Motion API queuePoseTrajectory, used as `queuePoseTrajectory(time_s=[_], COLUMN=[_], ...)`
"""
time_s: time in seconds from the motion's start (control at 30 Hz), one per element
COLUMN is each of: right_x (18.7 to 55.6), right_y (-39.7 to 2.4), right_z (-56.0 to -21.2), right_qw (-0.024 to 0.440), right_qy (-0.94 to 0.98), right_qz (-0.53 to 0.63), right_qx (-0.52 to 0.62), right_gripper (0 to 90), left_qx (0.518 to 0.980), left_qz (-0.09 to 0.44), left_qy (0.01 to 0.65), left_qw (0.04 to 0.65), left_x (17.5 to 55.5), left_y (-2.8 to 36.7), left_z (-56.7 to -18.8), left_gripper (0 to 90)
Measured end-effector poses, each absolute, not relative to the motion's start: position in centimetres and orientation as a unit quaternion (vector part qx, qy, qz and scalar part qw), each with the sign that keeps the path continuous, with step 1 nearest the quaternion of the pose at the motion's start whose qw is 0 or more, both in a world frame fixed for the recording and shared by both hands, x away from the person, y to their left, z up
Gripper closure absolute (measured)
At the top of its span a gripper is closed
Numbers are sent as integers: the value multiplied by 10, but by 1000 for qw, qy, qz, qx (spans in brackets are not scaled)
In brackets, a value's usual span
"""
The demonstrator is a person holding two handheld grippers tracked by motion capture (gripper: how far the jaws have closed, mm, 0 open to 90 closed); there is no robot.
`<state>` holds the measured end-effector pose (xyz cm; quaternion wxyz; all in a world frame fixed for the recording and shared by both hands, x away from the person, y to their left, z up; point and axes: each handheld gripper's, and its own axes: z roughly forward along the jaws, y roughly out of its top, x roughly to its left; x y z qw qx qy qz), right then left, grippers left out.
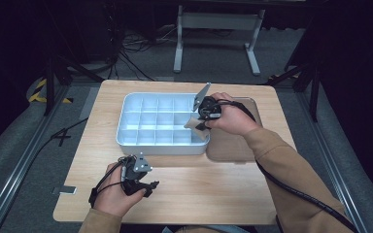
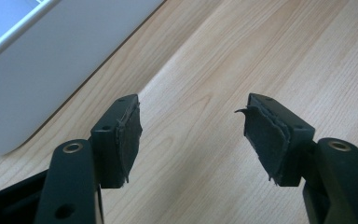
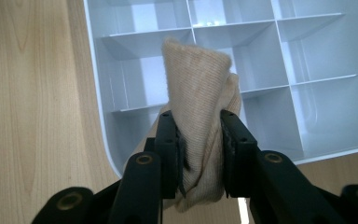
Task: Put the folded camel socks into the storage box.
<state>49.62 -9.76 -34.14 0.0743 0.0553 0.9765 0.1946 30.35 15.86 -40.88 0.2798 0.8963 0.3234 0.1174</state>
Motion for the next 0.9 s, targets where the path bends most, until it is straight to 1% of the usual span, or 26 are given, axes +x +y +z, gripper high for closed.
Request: queuePoseTrajectory(time_s=[0.23, 0.57, 0.9], right_x=[496, 494, 491], right_y=[-94, -87, -81], right_z=[-353, -371, -380], right_qw=[80, 72, 71], right_qy=[979, 982, 987], right_qz=[176, 156, 126], right_qx=[69, 73, 73], right_gripper=[720, 720, 734], left_qx=[897, 898, 900], left_qz=[117, 114, 114], left_qy=[322, 320, 319], left_qw=[280, 278, 275], left_x=[305, 306, 306], left_y=[158, 156, 157], left_z=[-410, -412, -412], left_gripper=[367, 365, 364])
